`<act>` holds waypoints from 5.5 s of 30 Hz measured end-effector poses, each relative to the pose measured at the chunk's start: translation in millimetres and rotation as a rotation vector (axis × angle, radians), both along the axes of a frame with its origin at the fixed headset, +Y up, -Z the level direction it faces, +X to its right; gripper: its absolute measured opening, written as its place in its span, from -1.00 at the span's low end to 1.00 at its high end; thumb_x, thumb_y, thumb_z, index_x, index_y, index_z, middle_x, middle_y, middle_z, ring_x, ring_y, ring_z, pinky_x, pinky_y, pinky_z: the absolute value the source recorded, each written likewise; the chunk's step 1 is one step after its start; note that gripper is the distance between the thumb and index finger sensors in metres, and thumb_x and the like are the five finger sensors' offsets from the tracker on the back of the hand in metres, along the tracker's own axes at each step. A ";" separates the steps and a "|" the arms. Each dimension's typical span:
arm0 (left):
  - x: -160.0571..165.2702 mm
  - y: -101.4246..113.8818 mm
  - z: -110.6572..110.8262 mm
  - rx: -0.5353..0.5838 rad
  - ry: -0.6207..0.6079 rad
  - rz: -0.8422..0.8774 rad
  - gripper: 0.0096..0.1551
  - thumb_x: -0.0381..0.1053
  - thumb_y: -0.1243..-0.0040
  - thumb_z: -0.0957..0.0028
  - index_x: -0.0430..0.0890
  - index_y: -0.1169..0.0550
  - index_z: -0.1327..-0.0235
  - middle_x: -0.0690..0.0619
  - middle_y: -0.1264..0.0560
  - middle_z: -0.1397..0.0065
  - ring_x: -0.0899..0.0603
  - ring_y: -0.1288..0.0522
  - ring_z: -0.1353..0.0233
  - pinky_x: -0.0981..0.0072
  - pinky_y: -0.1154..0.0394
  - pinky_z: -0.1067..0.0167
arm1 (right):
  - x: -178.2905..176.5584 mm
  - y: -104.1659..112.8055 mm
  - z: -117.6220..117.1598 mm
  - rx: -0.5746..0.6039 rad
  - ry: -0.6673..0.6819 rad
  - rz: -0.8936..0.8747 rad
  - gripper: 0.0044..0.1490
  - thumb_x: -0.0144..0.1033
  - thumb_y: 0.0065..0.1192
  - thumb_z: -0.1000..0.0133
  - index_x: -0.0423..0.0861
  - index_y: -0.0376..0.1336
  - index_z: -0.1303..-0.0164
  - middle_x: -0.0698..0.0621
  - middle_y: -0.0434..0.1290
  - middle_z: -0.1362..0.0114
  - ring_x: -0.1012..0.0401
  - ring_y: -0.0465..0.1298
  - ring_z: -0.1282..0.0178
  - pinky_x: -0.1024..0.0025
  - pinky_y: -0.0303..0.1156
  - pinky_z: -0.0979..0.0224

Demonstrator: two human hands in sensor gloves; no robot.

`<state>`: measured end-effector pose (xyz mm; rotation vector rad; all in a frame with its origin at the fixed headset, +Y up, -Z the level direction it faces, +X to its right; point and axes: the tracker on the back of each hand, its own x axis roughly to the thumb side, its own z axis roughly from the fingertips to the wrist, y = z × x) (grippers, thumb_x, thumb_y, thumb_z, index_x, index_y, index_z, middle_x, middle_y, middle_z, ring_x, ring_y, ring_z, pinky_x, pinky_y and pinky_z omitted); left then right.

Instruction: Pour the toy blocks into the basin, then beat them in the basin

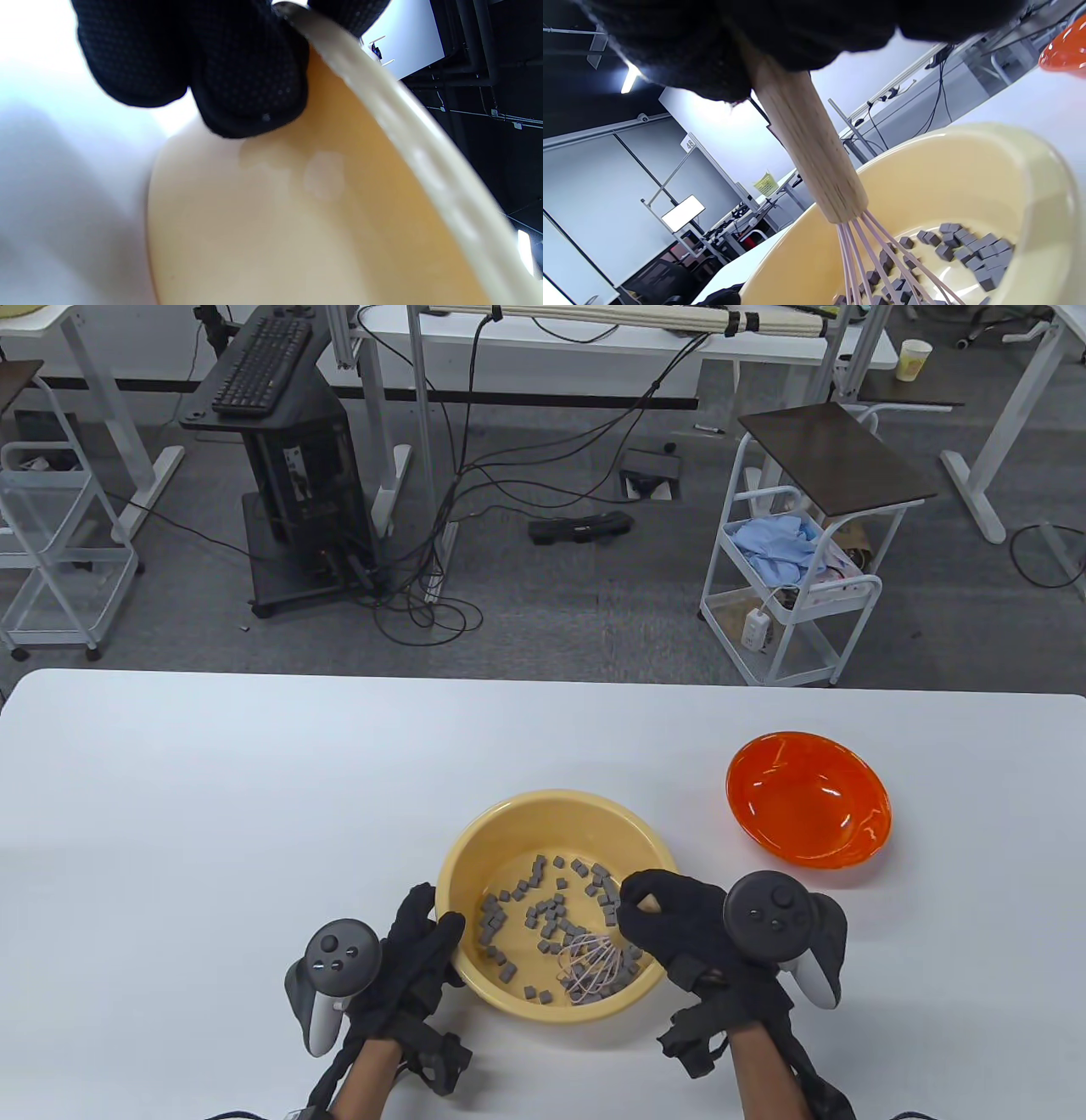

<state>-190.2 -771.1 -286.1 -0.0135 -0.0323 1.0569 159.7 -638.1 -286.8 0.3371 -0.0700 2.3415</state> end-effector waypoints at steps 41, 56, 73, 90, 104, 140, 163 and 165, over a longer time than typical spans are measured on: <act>-0.8 -0.5 0.2 0.006 0.016 -0.003 -0.22 0.01 -0.07 -0.44 -0.56 -0.20 -0.56 -0.11 -0.66 0.03 0.10 -0.75 0.19 0.04 -0.70 0.00 | -25.6 -46.1 -16.2 -0.226 0.170 -0.208 -0.46 -0.25 0.34 -0.38 -0.22 0.30 -0.50 -0.39 0.49 -0.09 -0.03 0.57 0.21 0.09 0.51 0.01; -1.0 -0.9 0.6 0.003 0.015 -0.001 -0.22 0.02 -0.06 -0.44 -0.55 -0.19 -0.57 -0.11 -0.65 0.02 0.10 -0.75 0.18 0.03 -0.69 -0.01 | 4.6 -9.8 -7.1 -0.150 0.044 -0.059 -0.50 -0.15 0.41 -0.34 -0.23 0.40 -0.32 -0.20 0.52 0.19 0.19 0.49 0.46 0.20 0.51 0.19; -1.1 -1.7 0.3 -0.002 0.010 0.004 -0.21 0.02 -0.06 -0.45 -0.55 -0.19 -0.58 -0.11 -0.64 0.02 0.09 -0.74 0.18 0.01 -0.68 -0.01 | -3.0 3.6 5.8 0.088 -0.156 0.219 -0.52 -0.17 0.40 -0.35 -0.17 0.39 -0.36 -0.24 0.51 0.11 0.13 0.51 0.38 0.15 0.51 0.10; -1.2 -1.9 -0.3 -0.004 0.003 0.012 -0.21 0.02 -0.05 -0.45 -0.55 -0.18 -0.58 -0.11 -0.64 0.02 0.08 -0.74 0.18 0.01 -0.68 -0.01 | -26.1 -44.1 -13.8 -0.157 0.096 -0.146 -0.40 -0.29 0.28 -0.40 -0.29 0.23 -0.57 -0.45 0.45 -0.24 -0.17 0.58 0.07 0.00 0.50 -0.10; -0.9 -0.7 0.3 0.011 0.037 -0.032 -0.23 0.02 -0.08 -0.43 -0.56 -0.24 -0.53 -0.09 -0.66 0.07 0.14 -0.77 0.22 0.10 -0.72 0.03 | -8.5 -14.5 -6.6 -0.266 0.167 -0.088 -0.47 -0.23 0.35 -0.40 -0.29 0.34 -0.44 -0.31 0.51 0.04 0.04 0.54 0.32 0.09 0.50 0.07; -1.1 -0.5 -1.5 -0.008 -0.002 0.002 -0.22 0.02 -0.06 -0.44 -0.56 -0.20 -0.56 -0.10 -0.65 0.05 0.10 -0.75 0.20 0.03 -0.69 -0.01 | -27.4 -22.2 3.0 0.090 -0.152 0.156 -0.43 -0.16 0.28 -0.42 -0.24 0.28 -0.50 -0.38 0.49 -0.15 -0.09 0.60 0.16 0.06 0.52 -0.03; -0.8 -0.9 -1.0 -0.004 0.003 -0.004 -0.21 0.02 -0.04 -0.45 -0.57 -0.18 -0.56 -0.09 -0.64 0.04 0.11 -0.75 0.18 0.03 -0.69 -0.02 | -29.4 -31.4 -7.5 -0.168 0.139 -0.260 -0.34 -0.27 0.41 -0.33 -0.44 0.27 -0.43 -0.33 0.53 0.02 0.12 0.60 0.34 0.20 0.55 0.13; -0.7 -1.0 -0.9 -0.003 0.005 -0.006 -0.21 0.02 -0.04 -0.45 -0.57 -0.18 -0.57 -0.09 -0.64 0.04 0.11 -0.75 0.18 0.03 -0.69 -0.01 | -26.2 -27.6 -7.3 -0.135 0.132 -0.220 -0.36 -0.22 0.34 -0.37 -0.43 0.27 -0.41 -0.28 0.52 0.06 0.14 0.57 0.38 0.18 0.54 0.13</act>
